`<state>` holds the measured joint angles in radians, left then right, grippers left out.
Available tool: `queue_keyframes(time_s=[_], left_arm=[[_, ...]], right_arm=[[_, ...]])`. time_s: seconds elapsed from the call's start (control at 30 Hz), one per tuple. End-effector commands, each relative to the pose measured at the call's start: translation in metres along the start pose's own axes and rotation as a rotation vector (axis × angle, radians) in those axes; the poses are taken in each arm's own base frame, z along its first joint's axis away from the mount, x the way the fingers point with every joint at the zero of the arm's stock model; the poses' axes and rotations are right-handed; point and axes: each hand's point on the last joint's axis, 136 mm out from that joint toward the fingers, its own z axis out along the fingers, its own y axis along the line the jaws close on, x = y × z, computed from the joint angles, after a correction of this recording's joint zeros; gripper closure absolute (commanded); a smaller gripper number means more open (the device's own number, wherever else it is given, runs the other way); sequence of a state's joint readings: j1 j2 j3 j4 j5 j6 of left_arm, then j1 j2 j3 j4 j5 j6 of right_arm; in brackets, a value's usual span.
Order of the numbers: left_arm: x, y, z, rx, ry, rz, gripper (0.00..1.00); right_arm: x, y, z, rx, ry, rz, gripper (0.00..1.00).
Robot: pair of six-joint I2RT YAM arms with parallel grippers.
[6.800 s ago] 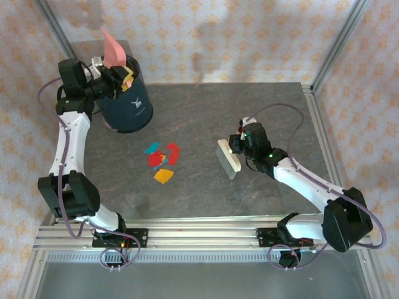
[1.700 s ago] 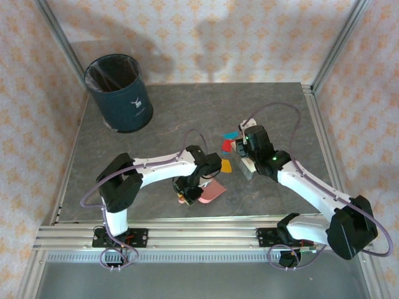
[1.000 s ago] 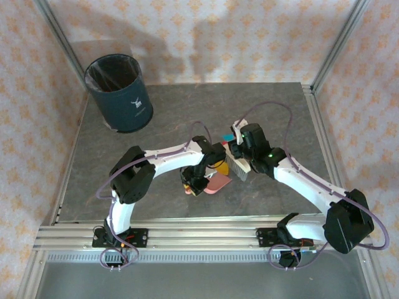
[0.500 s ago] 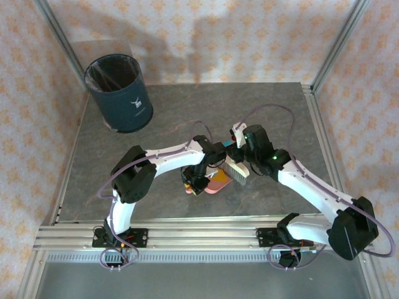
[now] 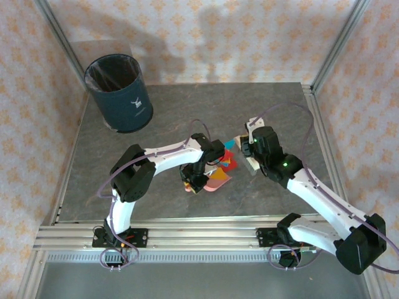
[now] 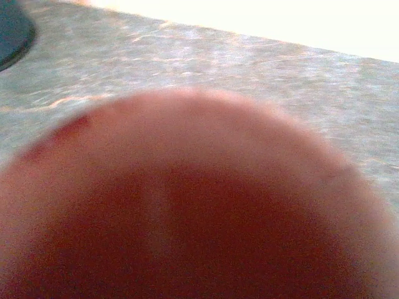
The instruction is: Sweep away the paper scraps from the table
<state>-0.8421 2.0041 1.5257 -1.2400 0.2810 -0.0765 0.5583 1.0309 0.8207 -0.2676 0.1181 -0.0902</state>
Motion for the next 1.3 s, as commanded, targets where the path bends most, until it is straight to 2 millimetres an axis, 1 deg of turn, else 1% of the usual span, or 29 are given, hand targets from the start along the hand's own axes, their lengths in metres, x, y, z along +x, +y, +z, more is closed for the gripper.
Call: queue_keyframes(time_s=[0.0, 0.13, 0.23, 0.4, 0.57, 0.77, 0.83, 1.0, 1.27], left_arm=[[0.004, 0.003, -0.003, 0.003, 0.011, 0.016, 1.0], [0.013, 0.002, -0.003, 0.012, 0.028, 0.043, 1.0], [0.016, -0.001, -0.003, 0.027, 0.038, 0.055, 1.0], [0.019, -0.006, -0.004, 0.05, 0.042, 0.073, 1.0], [0.019, -0.008, -0.002, 0.057, 0.05, 0.07, 1.0], [0.017, -0.006, 0.001, 0.048, 0.059, 0.057, 1.0], [0.015, -0.006, 0.0, 0.046, 0.052, 0.055, 1.0], [0.012, -0.005, 0.001, 0.04, 0.058, 0.049, 1.0], [0.002, -0.004, 0.001, 0.037, 0.049, 0.038, 1.0]], right_arm=[[-0.013, -0.047, -0.002, 0.228, -0.084, 0.097, 1.0], [-0.012, -0.068, 0.004, 0.299, -0.102, 0.14, 1.0], [-0.012, -0.077, 0.014, 0.327, -0.114, 0.14, 1.0], [-0.016, -0.084, 0.037, 0.365, -0.12, 0.127, 1.0], [-0.018, -0.08, 0.059, 0.356, -0.115, 0.099, 1.0], [-0.011, -0.061, 0.084, 0.255, -0.073, 0.06, 1.0], [-0.008, -0.049, 0.089, 0.189, -0.055, 0.04, 1.0], [0.004, -0.02, 0.093, 0.023, 0.001, -0.005, 1.0], [0.02, 0.011, 0.085, -0.151, 0.052, -0.074, 1.0]])
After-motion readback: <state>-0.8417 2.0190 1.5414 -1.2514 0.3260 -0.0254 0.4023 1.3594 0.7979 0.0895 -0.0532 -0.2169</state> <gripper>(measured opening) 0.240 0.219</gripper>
